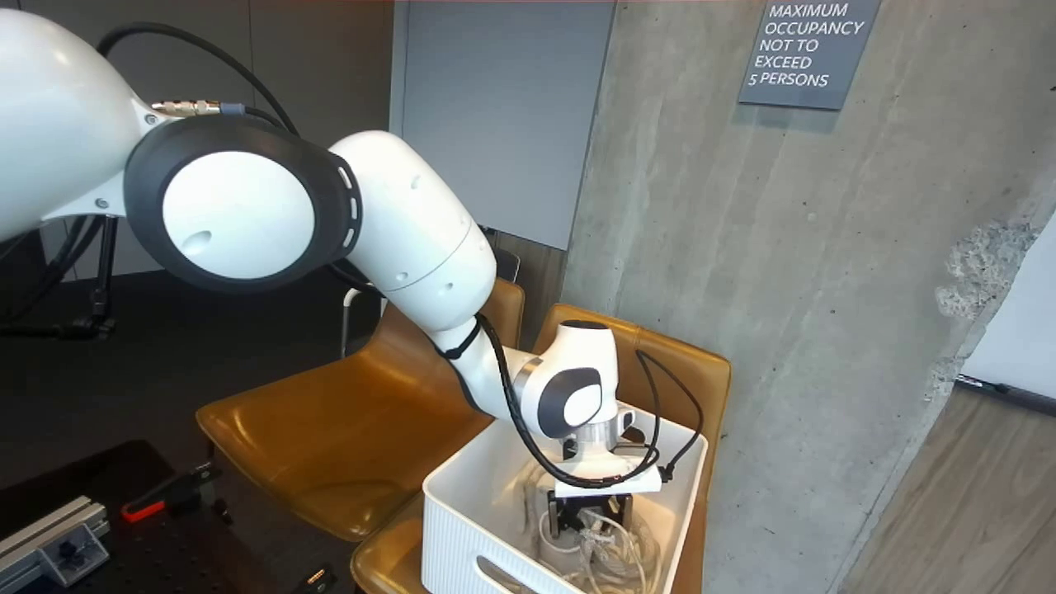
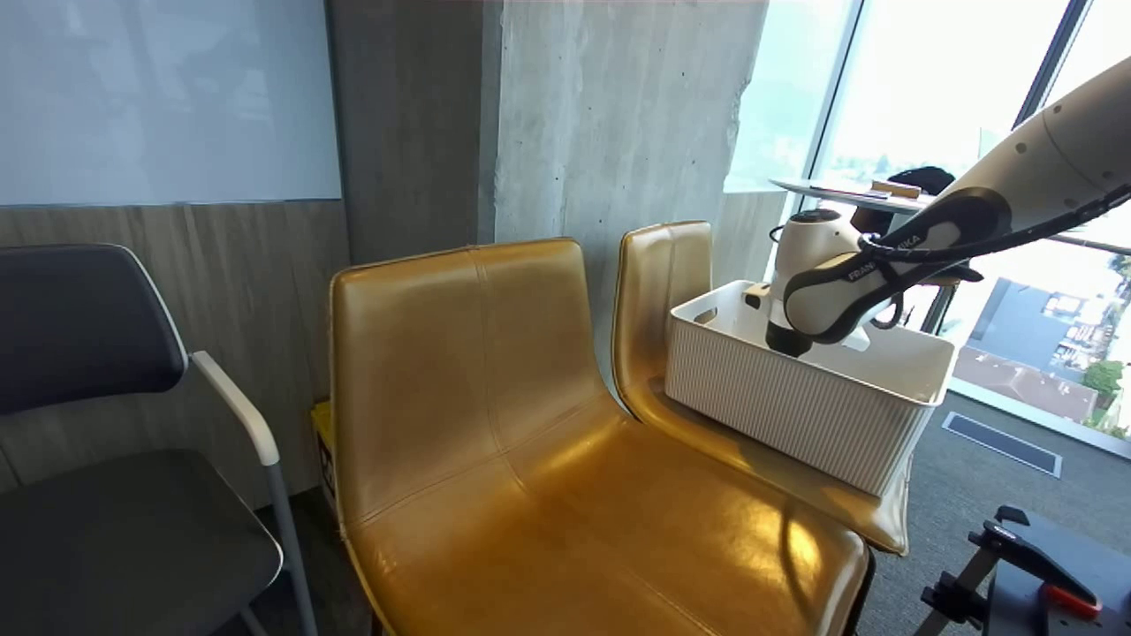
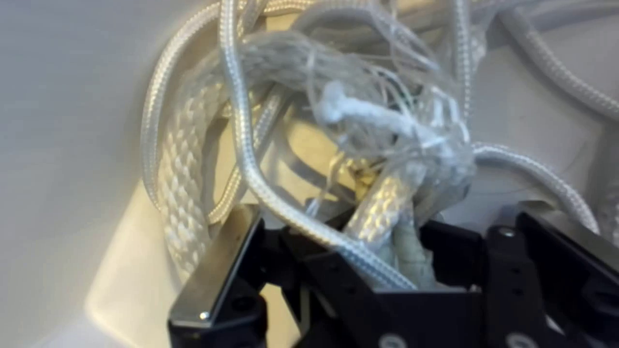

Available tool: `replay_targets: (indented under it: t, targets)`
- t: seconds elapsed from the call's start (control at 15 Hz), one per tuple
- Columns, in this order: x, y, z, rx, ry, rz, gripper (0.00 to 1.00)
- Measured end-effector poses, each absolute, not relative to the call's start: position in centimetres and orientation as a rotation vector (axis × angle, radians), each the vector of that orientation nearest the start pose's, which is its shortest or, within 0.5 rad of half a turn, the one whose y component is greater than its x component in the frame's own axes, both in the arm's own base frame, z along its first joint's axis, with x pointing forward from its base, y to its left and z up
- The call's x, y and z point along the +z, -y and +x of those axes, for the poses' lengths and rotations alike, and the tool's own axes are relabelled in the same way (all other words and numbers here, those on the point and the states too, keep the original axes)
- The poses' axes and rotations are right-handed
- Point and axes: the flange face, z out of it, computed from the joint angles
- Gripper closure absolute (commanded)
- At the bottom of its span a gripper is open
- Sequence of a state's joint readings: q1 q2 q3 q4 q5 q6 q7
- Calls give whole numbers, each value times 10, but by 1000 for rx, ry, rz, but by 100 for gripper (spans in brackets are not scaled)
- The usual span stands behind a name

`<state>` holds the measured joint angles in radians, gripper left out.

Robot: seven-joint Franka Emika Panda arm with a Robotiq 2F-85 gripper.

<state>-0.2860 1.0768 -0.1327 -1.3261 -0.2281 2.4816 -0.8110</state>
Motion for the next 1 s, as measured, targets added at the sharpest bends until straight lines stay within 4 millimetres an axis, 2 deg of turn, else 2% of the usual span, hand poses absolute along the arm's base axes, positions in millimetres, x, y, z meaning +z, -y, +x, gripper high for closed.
replay_targets:
  t: [0.2, 0.47, 0.67, 1.0]
  targets:
    - [108, 265, 683, 118, 1077, -3224, 100]
    - [164, 244, 694, 57, 1096, -3236, 100]
    - [226, 224, 703, 18, 1113, -3246, 100]
    - [354, 181, 711, -35, 1138, -3249, 100]
